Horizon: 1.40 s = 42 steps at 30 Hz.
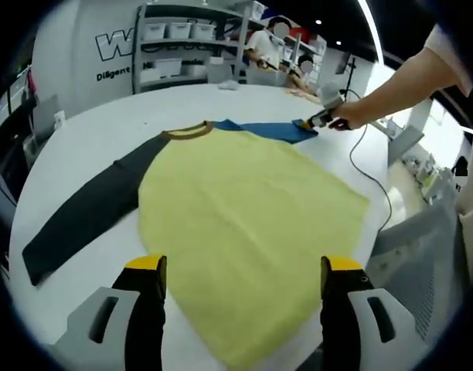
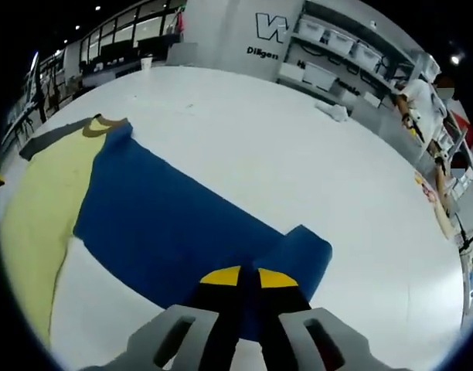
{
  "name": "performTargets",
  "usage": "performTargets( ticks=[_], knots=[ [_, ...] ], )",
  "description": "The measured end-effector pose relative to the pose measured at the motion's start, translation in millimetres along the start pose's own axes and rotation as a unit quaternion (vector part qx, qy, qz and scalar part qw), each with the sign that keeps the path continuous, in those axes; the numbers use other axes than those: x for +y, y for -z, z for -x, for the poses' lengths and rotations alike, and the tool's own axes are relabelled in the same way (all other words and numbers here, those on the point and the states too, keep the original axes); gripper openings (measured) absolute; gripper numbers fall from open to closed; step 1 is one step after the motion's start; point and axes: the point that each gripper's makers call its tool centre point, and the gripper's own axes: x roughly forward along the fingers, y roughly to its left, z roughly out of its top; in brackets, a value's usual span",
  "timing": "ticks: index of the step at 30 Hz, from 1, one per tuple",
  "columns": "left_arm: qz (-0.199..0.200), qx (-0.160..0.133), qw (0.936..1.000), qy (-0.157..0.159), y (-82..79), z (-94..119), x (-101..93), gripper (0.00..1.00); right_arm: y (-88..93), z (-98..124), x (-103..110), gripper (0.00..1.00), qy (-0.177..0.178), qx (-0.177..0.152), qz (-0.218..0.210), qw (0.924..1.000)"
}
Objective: Fold the garment on the visible template until the final outline fits inside the template.
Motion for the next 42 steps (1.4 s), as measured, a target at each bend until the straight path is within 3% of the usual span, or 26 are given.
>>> performTargets(
  ticks=[2, 7, 11, 15, 17, 20, 24, 27, 30, 31, 35, 36, 38, 40, 42],
  knots=[
    [0.000, 0.001, 1.0000, 0.000, 0.0, 0, -0.7, 0.85, 1.8, 1, -1, 0.00, 0.000, 0.003, -0.002, 1.0000],
    [0.000, 0.002, 1.0000, 0.001, 0.9, 0, -1.5, 0.84, -6.3, 9, -13, 0.00, 0.011, -0.028, -0.035, 0.9989],
    [-0.001, 0.002, 1.0000, 0.001, -0.5, 0, -2.0, 0.84, -11.9, 24, -32, 0.00, 0.036, -0.062, -0.104, 0.9920],
    [-0.001, 0.000, 1.0000, 0.002, -1.7, -1, -2.7, 0.83, -5.8, 43, -56, 0.00, 0.072, -0.096, -0.182, 0.9759],
    [-0.002, 0.001, 1.0000, 0.003, -1.9, -1, -3.6, 0.83, 3.0, 52, -69, 0.00, 0.093, -0.106, -0.227, 0.9637],
    [-0.003, 0.002, 1.0000, 0.005, -1.5, -1, -5.1, 0.82, 21.6, 64, -90, 0.00, 0.122, -0.119, -0.297, 0.9394],
    [-0.006, 0.006, 0.9999, 0.007, -0.5, 0, -6.6, 0.82, 48.7, 74, -97, 0.00, 0.142, -0.107, -0.352, 0.9191],
    [-0.007, 0.008, 0.9999, 0.008, -0.4, -1, -6.9, 0.82, 67.4, 77, -93, 0.00, 0.146, -0.105, -0.405, 0.8966],
    [-0.009, 0.010, 0.9999, 0.009, -2.0, -1, -7.7, 0.82, 81.4, 79, -83, 0.00, 0.144, -0.095, -0.427, 0.8877],
    [-0.009, 0.009, 0.9999, 0.009, -3.5, -1, -7.9, 0.82, 91.0, 79, -73, 0.00, 0.136, -0.075, -0.437, 0.8860],
    [-0.009, 0.008, 0.9999, 0.009, -5.6, -2, -7.7, 0.81, 100.3, 81, -64, 0.04, 0.135, -0.063, -0.448, 0.8816],
    [-0.010, 0.008, 0.9999, 0.009, -5.6, -2, -8.0, 0.81, 101.0, 81, -67, 0.07, 0.136, -0.066, -0.453, 0.8787],
    [-0.011, 0.010, 0.9998, 0.011, -5.9, -2, -9.0, 0.81, 102.6, 86, -75, 0.07, 0.156, -0.064, -0.440, 0.8818],
    [-0.011, 0.009, 0.9998, 0.011, -7.0, -2, -9.9, 0.81, 99.0, 91, -80, 0.11, 0.163, -0.074, -0.450, 0.8748],
    [-0.011, 0.008, 0.9998, 0.013, -8.5, -3, -11.2, 0.81, 91.2, 93, -85, 0.12, 0.165, -0.089, -0.446, 0.8751]
  ],
)
